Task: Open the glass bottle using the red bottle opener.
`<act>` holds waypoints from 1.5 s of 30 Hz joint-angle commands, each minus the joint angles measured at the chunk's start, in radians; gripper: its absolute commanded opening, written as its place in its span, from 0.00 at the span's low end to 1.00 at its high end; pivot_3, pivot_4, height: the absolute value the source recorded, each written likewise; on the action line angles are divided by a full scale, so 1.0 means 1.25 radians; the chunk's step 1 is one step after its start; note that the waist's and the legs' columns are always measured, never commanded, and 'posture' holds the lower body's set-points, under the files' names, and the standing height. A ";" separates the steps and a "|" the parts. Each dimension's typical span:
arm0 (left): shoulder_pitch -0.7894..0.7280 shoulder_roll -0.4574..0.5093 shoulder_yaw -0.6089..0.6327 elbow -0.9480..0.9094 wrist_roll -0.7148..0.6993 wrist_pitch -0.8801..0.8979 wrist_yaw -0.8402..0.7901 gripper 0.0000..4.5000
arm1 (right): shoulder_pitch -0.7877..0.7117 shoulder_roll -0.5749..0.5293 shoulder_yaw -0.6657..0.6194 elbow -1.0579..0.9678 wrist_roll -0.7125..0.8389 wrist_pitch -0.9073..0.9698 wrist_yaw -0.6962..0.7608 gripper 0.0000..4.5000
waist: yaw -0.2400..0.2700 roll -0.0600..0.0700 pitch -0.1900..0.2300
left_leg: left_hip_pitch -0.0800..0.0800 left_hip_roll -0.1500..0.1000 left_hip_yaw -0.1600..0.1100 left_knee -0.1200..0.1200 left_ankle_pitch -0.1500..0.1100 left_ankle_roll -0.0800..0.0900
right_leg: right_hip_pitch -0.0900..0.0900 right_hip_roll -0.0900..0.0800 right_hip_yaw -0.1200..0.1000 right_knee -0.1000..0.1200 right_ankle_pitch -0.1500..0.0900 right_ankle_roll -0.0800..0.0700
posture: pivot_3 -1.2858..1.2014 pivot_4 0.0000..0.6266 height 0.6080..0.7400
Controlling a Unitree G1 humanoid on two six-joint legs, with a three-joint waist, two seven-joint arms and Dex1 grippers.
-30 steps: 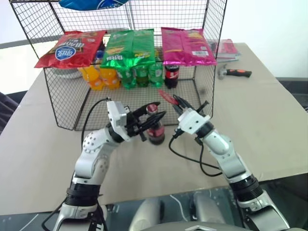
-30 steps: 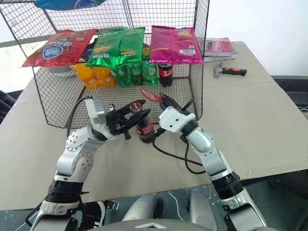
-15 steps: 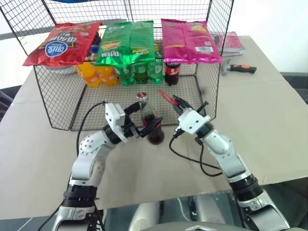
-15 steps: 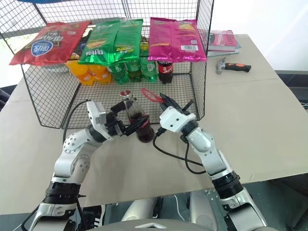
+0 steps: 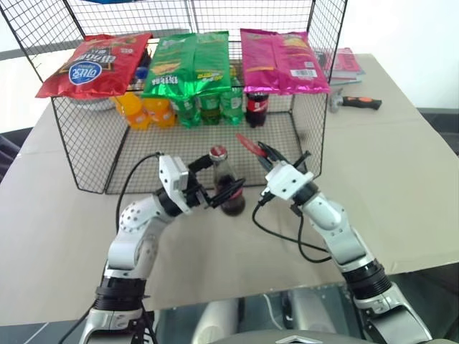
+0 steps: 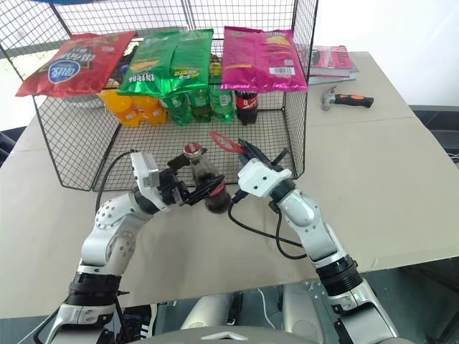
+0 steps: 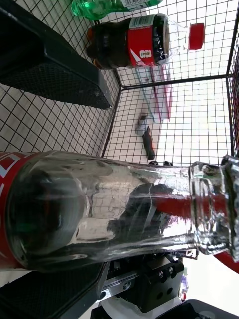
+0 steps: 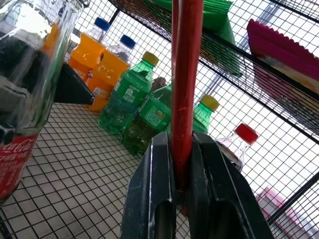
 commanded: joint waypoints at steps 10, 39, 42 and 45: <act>0.011 0.005 0.011 -0.068 -0.019 0.010 -0.034 1.00 | -0.017 -0.013 -0.048 0.002 0.019 -0.025 -0.013 0.00 | 0.000 0.000 0.000 | 0.000 0.000 0.000 0.000 0.000 0.000 | 0.000 0.000 0.000 0.001 0.000 0.000 | 0.52 0.24 1.00; -0.005 0.009 0.003 -0.067 0.007 -0.043 -0.059 1.00 | -0.023 -0.007 -0.054 0.023 0.032 -0.030 -0.010 0.00 | -0.001 0.000 0.000 | 0.000 0.000 0.001 0.002 0.000 0.000 | 0.000 0.000 0.000 0.002 0.001 0.000 | 0.52 0.24 1.00; -0.004 0.008 0.006 -0.070 0.003 -0.042 -0.059 0.85 | -0.022 -0.007 -0.053 0.022 0.032 -0.030 -0.010 0.00 | -0.001 0.000 0.000 | 0.000 0.000 0.001 0.002 0.000 0.000 | 0.000 0.000 0.000 0.002 0.001 -0.001 | 0.52 0.24 1.00; -0.005 0.008 0.008 -0.068 0.005 -0.043 -0.057 0.68 | -0.021 -0.005 -0.052 0.023 0.031 -0.030 -0.011 0.00 | -0.001 0.000 0.000 | 0.000 0.000 0.001 0.002 0.000 0.000 | 0.000 0.000 0.000 0.002 0.001 -0.001 | 0.52 0.24 1.00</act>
